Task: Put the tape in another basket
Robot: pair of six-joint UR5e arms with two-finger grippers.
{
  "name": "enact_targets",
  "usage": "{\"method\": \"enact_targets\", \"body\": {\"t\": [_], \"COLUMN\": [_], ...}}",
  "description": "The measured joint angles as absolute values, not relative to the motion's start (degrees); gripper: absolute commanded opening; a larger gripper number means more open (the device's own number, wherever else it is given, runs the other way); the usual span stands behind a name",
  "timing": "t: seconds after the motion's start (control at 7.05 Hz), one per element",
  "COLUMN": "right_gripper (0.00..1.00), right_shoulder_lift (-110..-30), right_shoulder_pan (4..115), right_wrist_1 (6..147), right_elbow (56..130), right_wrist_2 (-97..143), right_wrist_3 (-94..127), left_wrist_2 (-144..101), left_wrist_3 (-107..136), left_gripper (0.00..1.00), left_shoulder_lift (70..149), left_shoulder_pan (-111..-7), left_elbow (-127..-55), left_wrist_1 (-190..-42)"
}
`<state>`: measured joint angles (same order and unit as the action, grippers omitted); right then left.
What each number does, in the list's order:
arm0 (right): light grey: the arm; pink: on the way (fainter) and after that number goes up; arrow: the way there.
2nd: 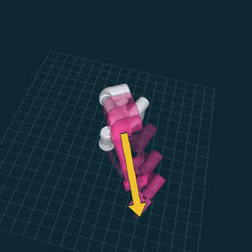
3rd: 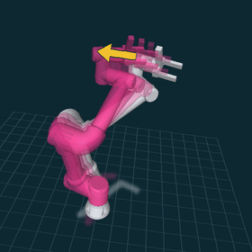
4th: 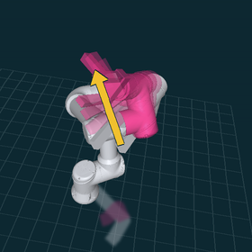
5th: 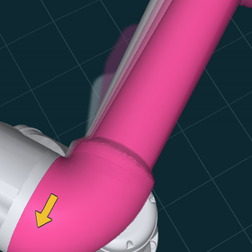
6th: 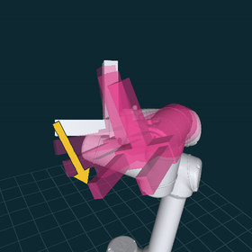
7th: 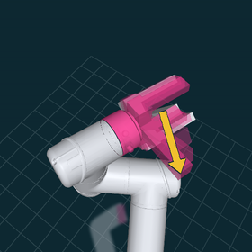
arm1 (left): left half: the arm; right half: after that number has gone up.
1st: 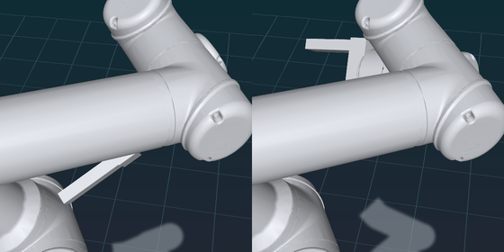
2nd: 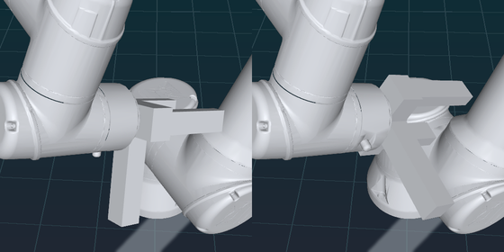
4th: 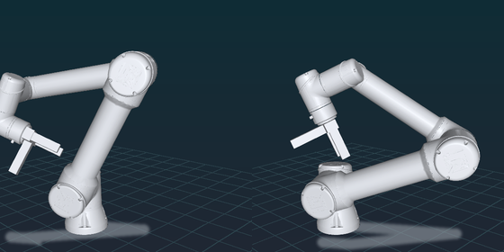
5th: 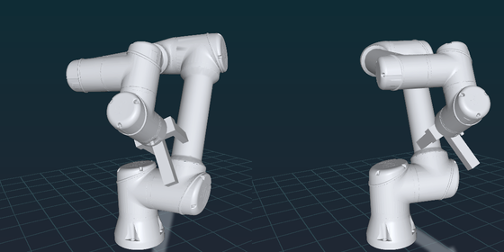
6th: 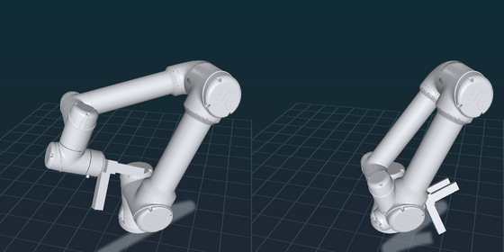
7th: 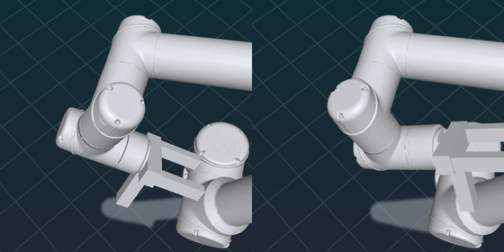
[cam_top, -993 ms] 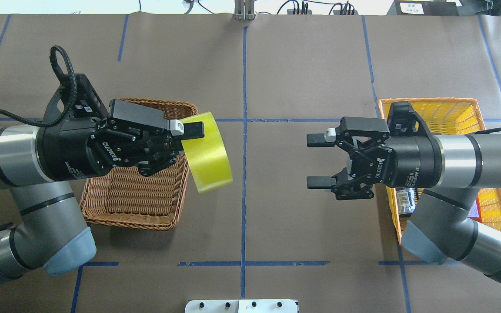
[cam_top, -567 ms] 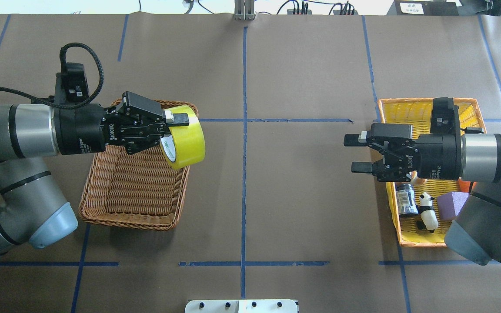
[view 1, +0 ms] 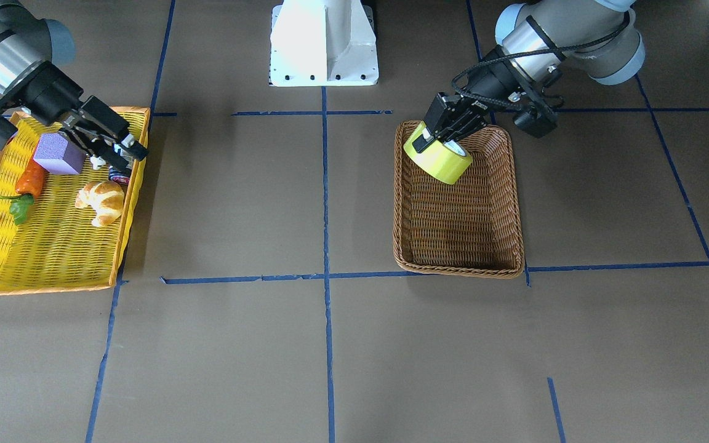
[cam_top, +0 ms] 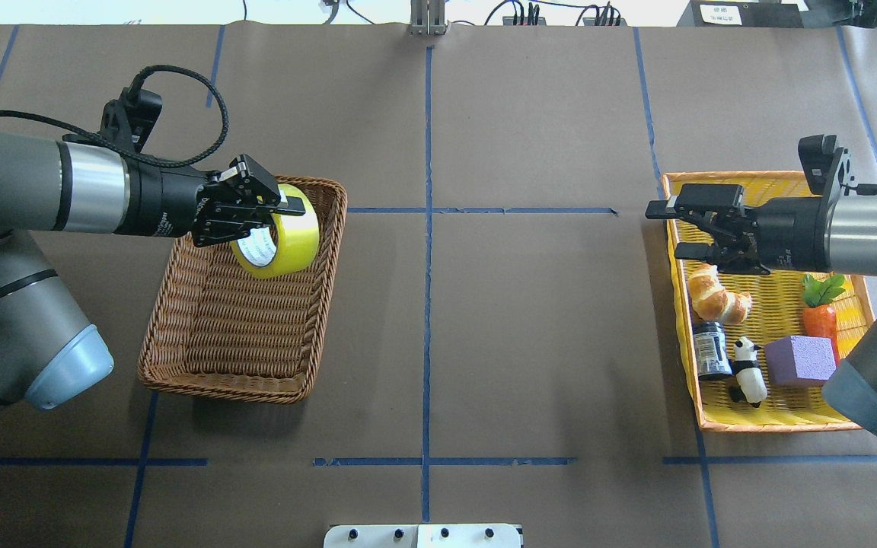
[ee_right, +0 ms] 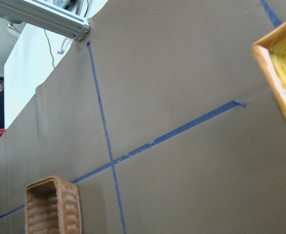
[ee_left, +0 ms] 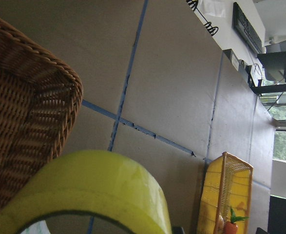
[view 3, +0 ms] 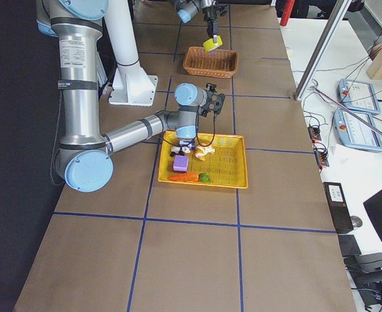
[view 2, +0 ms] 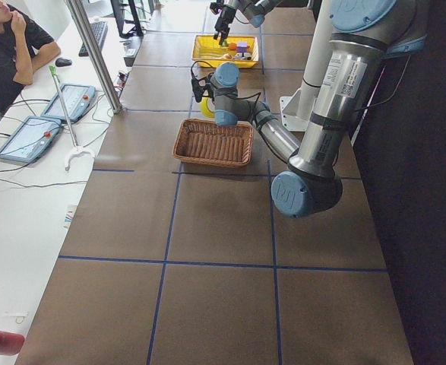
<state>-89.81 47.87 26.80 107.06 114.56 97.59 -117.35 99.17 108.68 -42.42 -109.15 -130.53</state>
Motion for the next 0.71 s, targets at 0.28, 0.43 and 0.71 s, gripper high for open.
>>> {"method": "enact_targets", "body": {"t": [0.28,0.43,0.71], "right_gripper": [1.00,1.00,1.00], "right_shoulder_lift": [-90.64,-90.85,-90.84], "right_shoulder_pan": [49.14,49.15,49.04], "right_wrist_1": [37.19,40.58,42.48], "right_elbow": [108.59,109.46,109.91], "right_wrist_2": [114.21,113.69,113.41], "right_wrist_3": [88.29,85.85,84.59], "left_wrist_2": [-117.04,-116.97,-116.91], "left_wrist_3": [94.91,94.32,94.15], "left_gripper": [0.00,0.00,0.00], "left_shoulder_lift": [109.54,110.20,112.65], "left_shoulder_pan": [-41.27,-40.41,-38.44], "left_elbow": [-110.95,-110.97,-108.65], "left_wrist_1": [-113.57,-107.36,-101.13]}}
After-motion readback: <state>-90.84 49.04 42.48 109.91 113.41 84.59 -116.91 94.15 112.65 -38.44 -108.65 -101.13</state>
